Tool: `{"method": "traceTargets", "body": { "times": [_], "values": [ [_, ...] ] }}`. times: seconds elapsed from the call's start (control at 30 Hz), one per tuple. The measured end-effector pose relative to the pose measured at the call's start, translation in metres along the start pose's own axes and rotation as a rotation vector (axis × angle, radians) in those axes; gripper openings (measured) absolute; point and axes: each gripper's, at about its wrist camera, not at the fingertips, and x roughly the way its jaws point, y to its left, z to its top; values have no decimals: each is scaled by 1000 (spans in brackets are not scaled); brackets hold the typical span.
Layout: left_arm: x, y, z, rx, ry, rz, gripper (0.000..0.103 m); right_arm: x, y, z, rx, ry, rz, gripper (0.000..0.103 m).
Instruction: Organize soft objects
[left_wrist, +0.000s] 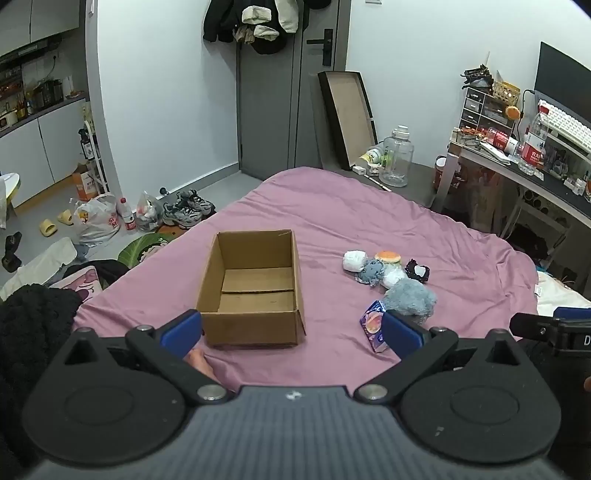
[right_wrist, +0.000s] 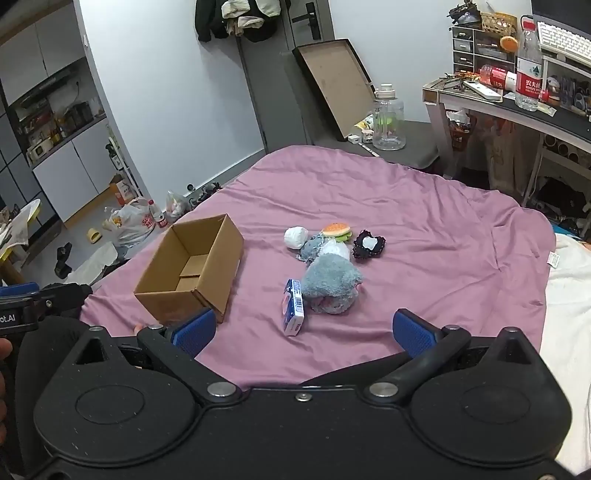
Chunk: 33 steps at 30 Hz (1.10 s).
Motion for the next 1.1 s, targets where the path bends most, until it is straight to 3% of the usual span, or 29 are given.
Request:
{"method": "traceTargets", "body": {
  "times": [1.1],
  "values": [
    [-12, -5, 4, 13, -22, -8, 102, -10, -5, 0, -1, -27, -6, 103]
  ]
}}
